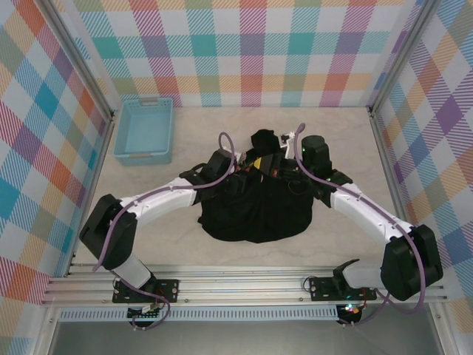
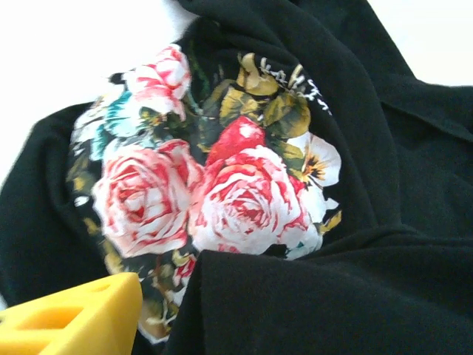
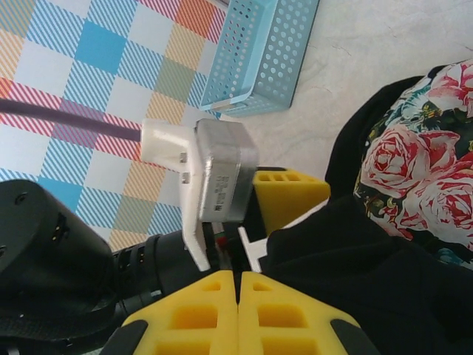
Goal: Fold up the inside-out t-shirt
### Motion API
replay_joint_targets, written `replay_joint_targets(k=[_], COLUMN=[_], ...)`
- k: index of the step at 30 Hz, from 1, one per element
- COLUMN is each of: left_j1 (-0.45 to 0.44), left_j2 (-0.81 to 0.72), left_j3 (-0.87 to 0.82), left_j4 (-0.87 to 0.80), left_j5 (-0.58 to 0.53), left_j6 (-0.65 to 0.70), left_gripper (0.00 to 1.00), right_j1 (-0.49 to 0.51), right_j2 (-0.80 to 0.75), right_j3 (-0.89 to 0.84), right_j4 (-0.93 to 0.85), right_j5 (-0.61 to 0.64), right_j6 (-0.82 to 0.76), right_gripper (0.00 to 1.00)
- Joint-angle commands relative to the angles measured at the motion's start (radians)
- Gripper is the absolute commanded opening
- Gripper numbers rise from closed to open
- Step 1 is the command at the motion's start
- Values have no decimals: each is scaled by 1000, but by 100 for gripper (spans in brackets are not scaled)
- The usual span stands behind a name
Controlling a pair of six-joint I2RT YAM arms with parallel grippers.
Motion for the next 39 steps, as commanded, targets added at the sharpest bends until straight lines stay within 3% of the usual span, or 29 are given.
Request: replay_joint_targets(k=[1,3,7,10,13,15,19,21,25,27,29,34,35,38,39], left_j1=[7,8,9,60,143,179,180,158,67,45,42,72,84,92,89], left_j2=[8,-28,-206,-354,-445,-470,-460,-446,-362,-300,-272,-274,-280,-280,-281], left_j3=[37,24,-39,-91,-158,-194,-239,-236,-169,-138,-129,-133,-133,-98,-93], left_j4=[25,10,0,2,80,158,307,287,74,23,9,-21,-42,-231,-265], left_j5=[75,56,98,276,594,811,1088,1150,1189,1220,1192,939,809,282,182], left_j6=[23,31,26,-60,-178,-252,-354,-328,-122,-81,-64,-62,-86,-154,-159], left_gripper=[52,35,17,8,1,0,0,0,3,5,8,29,33,46,51], right_j1=[8,8,48,93,119,124,125,125,122,115,107,99,99,99,99], right_j2=[-39,-56,-93,-123,-131,-126,-102,-86,-44,-11,8,38,39,36,39], right_j3=[-2,-2,28,26,29,33,55,83,173,216,228,219,215,188,176], right_j4=[26,8,-158,-210,-234,-235,-244,-268,-367,-422,-439,-451,-451,-416,-397], right_j5=[26,65,287,448,545,559,542,540,551,552,526,464,451,401,382], right_j6=[-15,-35,-139,-198,-237,-251,-278,-303,-378,-403,-406,-398,-396,-365,-346], right_gripper=[0,0,0,0,0,0,0,0,0,0,0,0,0,0,0])
